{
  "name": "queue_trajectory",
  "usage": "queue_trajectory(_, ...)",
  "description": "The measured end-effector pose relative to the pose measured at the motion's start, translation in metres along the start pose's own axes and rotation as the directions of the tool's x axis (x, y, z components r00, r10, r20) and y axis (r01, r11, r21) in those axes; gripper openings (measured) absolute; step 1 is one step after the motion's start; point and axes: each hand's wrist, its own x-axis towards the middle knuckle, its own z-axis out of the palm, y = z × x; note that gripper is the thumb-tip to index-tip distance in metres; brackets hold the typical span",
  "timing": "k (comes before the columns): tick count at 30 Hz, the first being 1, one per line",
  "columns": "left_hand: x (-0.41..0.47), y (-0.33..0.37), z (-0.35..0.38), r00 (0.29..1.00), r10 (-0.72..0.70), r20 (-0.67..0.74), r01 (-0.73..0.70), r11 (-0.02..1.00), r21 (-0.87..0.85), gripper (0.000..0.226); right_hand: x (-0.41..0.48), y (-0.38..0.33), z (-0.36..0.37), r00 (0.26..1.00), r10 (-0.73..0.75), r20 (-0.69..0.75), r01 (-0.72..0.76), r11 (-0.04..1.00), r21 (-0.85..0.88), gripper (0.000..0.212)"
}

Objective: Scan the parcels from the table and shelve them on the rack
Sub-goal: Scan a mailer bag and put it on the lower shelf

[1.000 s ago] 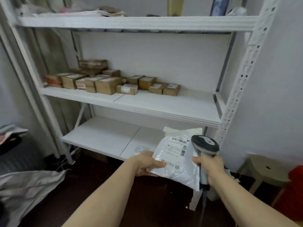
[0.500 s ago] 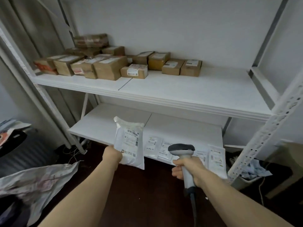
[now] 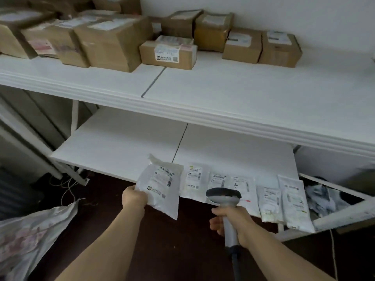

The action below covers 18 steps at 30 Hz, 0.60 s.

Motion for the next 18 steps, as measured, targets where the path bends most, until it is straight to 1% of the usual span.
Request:
queue_trajectory(4,0.065,-0.002,0.029,0.995,-0.065,0.073,0.068,0.997,-0.041,0.026,0.047,-0.003,0.033,0.999,-0.002,-0.042,0.006,0.996,0.086,0.018)
queue_trajectory(7,0.104,-0.009,0.054,0.99,-0.085,0.113,0.093,0.993,-0.069,0.036,0.076,0.002,0.049,0.997,0.013,-0.071,-0.005,0.993,0.12,0.02)
queue_trajectory(10,0.136,-0.015,0.08,0.988,-0.09,0.128,0.099,0.993,-0.07,0.039,0.105,0.009,0.059,0.993,0.036,-0.113,-0.021,0.99,0.136,0.018)
queue_trajectory(18,0.198,-0.047,0.137,0.977,-0.106,0.185,0.11,0.994,-0.012,0.041,0.17,0.022,0.068,0.986,0.062,-0.158,-0.044,0.993,0.112,0.014)
